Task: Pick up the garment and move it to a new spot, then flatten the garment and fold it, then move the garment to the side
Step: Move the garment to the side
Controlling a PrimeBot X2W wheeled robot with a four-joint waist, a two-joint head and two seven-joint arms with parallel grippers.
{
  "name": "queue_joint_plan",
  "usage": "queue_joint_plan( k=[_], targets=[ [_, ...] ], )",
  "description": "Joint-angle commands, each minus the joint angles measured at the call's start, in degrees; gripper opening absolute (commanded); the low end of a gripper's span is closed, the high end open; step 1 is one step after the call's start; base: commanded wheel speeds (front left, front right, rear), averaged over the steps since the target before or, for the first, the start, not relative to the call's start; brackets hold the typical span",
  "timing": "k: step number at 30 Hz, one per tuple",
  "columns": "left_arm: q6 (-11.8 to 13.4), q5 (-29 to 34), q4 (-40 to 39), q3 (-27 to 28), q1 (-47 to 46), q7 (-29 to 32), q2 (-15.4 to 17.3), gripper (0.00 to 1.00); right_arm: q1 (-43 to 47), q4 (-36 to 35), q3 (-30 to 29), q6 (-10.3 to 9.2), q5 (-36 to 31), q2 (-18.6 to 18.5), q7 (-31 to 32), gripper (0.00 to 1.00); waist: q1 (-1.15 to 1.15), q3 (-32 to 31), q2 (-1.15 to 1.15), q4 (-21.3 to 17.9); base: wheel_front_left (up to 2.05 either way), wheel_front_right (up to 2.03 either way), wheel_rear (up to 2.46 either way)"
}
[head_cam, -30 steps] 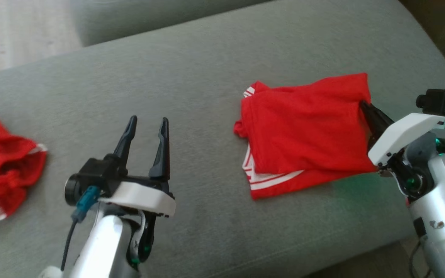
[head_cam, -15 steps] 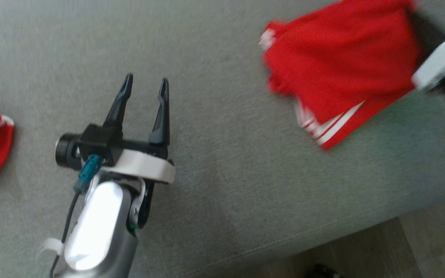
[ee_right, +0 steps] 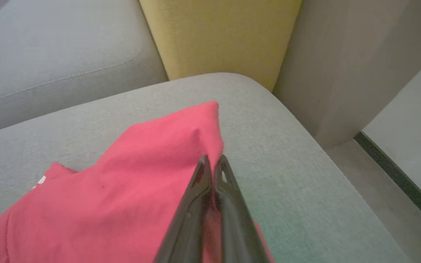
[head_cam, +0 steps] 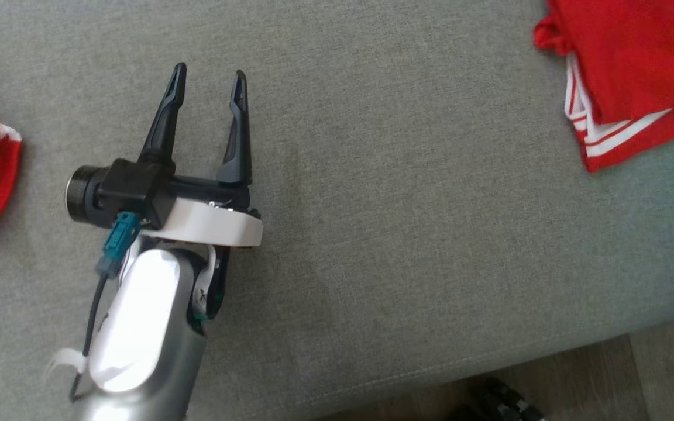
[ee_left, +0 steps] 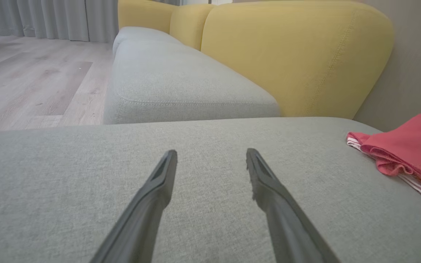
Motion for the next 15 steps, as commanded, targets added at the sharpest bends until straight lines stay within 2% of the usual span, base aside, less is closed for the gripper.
queue_joint_plan(
  k=[1,4,6,11,15],
  targets=[
    [0.41,-0.20,-2.36,1.32,-1.04,-0.30,0.21,1.00,-0.89,-0.31,-0.05,-0.04,-0.47,-2.41,-0.62,0.00,-0.01,-0.19,0.00,0.01,0.00,0.00,0.00],
    [0.43,-0.75,-3.03,1.67,-0.74,-0.30,0.15,1.00,-2.08,2.14,1.52,-0.04,-2.19,-1.54,-1.51,0.00,-0.01,-0.68,0.00,0.04,0.00,0.00,0.00],
    [0.28,-1.29,-3.29,1.80,-0.50,-0.30,0.11,1.00,-2.51,2.90,2.05,-0.04,-2.04,-0.54,-1.87,1.00,-0.01,-1.25,0.00,0.20,0.00,0.00,0.00],
    [0.02,-4.05,-3.52,2.94,0.95,-0.30,0.03,1.00,-2.76,3.28,4.80,-0.04,-3.68,0.42,-4.39,1.00,-0.01,-4.47,0.00,0.90,0.00,0.00,0.00],
    [0.60,-5.15,-3.51,4.29,2.96,-0.30,0.00,1.00,-1.88,-0.12,7.11,-0.04,-4.35,0.74,-8.53,1.00,-0.01,-9.07,0.00,1.84,0.00,0.00,0.00]
  ],
)
